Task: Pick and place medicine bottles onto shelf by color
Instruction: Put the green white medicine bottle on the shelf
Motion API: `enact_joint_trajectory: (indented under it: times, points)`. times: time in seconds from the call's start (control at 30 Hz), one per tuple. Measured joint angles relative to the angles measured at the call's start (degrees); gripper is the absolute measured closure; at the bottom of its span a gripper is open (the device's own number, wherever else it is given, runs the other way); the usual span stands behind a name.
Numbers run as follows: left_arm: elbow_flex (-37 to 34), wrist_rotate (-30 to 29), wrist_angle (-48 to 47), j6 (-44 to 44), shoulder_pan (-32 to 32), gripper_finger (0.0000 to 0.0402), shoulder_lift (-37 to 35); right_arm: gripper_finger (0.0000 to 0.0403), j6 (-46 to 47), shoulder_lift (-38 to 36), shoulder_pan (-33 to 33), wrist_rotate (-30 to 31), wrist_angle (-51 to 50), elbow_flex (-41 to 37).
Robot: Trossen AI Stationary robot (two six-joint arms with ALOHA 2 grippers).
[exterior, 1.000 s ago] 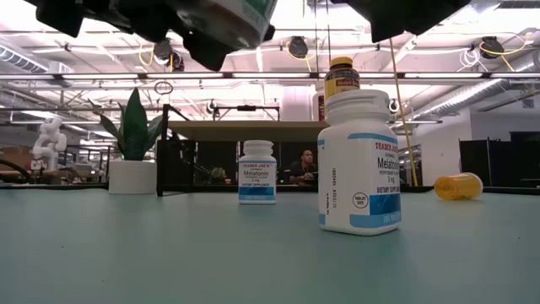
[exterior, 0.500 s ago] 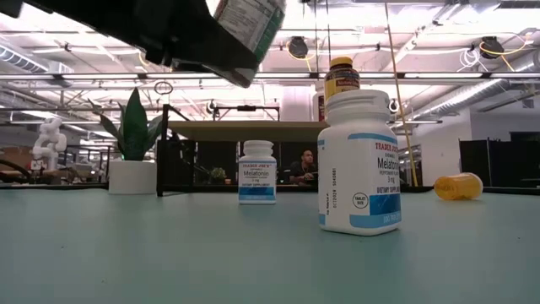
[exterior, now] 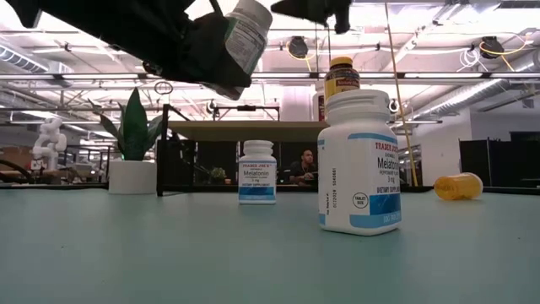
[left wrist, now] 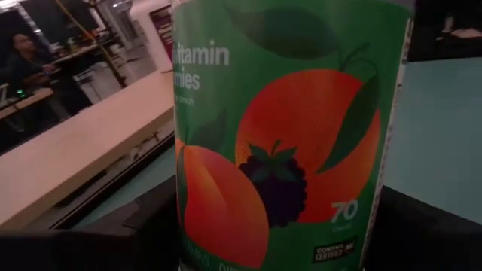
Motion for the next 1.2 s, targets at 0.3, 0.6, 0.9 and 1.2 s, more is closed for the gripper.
enact_joint_trajectory:
  times: [0.3,0.6,0.9,1.2]
  points:
    - [-0.02,-0.14,-1.58,-0.57,0.64,0.0106,0.0,0.0122,1.08,6.3,-2.82,-0.41,9.24,-0.05]
    - [0.02,0.76,-0.99,0.02,0.6,0.0105,-0.07,0.014,1.77,6.85,-3.61,-1.97,8.06,-0.05]
    - [0.02,1.3,-1.0,-0.11,0.56,0.0105,-0.07,0.0176,1.25,6.87,-4.01,-3.42,7.1,-0.05]
    - [0.04,11.74,-0.38,-0.31,-0.67,0.0072,-0.07,0.0172,-7.85,-0.2,-5.44,-18.46,-8.05,-0.05]
